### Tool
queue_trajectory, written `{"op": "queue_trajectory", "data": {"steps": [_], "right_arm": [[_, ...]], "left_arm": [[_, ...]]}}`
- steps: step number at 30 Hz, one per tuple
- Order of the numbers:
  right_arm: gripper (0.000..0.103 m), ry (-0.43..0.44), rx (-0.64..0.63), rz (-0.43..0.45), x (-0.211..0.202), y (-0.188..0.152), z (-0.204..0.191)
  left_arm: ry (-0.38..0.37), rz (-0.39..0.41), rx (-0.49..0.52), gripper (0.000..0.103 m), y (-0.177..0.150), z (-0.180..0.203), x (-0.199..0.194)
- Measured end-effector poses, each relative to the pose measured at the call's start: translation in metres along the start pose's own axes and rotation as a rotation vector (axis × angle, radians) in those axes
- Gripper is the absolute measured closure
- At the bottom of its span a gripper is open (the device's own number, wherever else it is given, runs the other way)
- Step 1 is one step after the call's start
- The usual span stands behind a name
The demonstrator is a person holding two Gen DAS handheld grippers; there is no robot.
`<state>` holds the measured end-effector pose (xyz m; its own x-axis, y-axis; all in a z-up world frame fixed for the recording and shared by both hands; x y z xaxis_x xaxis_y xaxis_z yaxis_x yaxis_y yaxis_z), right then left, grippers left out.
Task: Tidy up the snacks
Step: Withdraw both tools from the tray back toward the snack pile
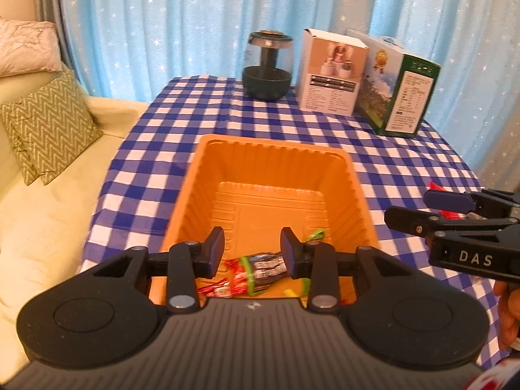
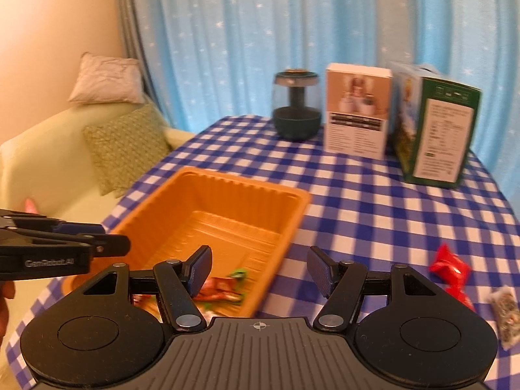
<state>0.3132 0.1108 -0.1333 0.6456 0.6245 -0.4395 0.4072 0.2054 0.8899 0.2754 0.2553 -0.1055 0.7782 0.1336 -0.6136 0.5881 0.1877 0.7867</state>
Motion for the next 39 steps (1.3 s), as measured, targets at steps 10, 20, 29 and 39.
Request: {"op": "queue_trajectory", "data": {"steps": [10, 20, 29, 39], "right_arm": [[0.038, -0.096, 0.047, -0.011, -0.025, -0.006, 0.058], [0.038, -0.156, 0.089, -0.003, -0.051, -0.013, 0.11], [0.038, -0.218, 0.141, -0.013, -0.075, -0.027, 0.163], [0.038, -0.331, 0.255, -0.003, -0.112, -0.039, 0.248]], "left_arm": [[-0.097, 0.0, 0.052, 0.068, 0.005, 0.062, 0.008], [-0.192, 0.0, 0.107, 0.06, 0.004, 0.134, 0.017], [-0.265, -0.022, 0.168, 0.05, -0.009, 0.196, 0.025], [-0.384, -0.049, 0.235, 0.04, -0.034, 0.264, 0.032]]}}
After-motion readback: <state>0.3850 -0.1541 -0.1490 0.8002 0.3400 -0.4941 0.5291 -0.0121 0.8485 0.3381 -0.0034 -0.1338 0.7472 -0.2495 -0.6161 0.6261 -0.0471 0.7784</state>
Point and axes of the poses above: each gripper's, at about its wrist camera, not at the fingertips, and x roughly the way its jaws point, z to its right, y to its top, the point moved 10 cm from there along x, roughly the way its jaws point, and after that the axes turned 7 degrees about z, right-handed, at the moved point
